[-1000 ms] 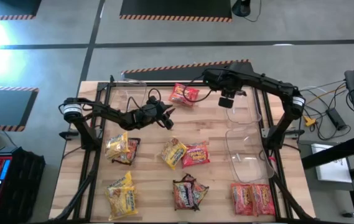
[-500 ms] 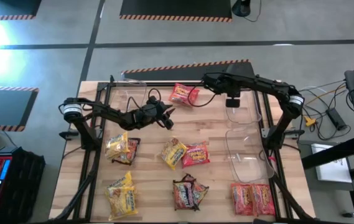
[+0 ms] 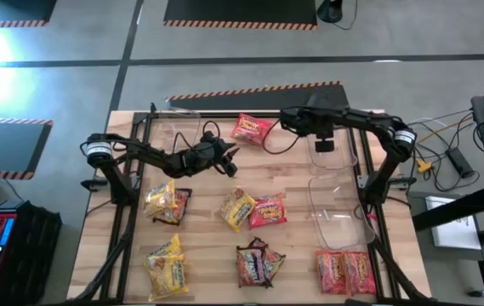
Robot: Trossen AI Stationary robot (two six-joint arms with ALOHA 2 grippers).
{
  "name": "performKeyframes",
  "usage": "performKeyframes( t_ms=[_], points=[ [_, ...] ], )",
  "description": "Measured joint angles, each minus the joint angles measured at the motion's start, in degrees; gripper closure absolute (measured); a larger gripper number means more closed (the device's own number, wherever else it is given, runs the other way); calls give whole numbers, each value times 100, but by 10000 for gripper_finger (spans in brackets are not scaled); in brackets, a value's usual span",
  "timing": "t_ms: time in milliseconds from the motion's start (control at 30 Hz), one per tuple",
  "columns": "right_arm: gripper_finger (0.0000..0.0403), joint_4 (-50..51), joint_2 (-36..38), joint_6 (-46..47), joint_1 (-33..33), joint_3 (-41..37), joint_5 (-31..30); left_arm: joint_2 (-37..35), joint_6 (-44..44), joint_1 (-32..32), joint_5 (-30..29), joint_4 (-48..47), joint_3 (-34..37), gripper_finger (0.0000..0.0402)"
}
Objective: Sort Maruchan noodles
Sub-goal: Put the black noodle pack into the top right transparent bin
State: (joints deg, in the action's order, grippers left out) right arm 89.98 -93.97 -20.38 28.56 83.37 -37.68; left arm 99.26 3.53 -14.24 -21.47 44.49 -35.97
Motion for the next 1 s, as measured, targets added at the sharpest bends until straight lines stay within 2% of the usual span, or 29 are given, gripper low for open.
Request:
performKeyframes(
  t_ms=[533, 767, 1000],
  points=[
    [282, -386, 0, -1426, 0, -1026, -1, 1, -105, 0, 0, 59, 0, 320],
    [282, -1087, 0, -2674, 0, -1063, -2, 2, -153, 0, 0, 57, 0, 320],
    [282, -1280, 2, -3809, 26, -1064, 1, 2, -153, 0, -4, 57, 0, 320]
  ],
)
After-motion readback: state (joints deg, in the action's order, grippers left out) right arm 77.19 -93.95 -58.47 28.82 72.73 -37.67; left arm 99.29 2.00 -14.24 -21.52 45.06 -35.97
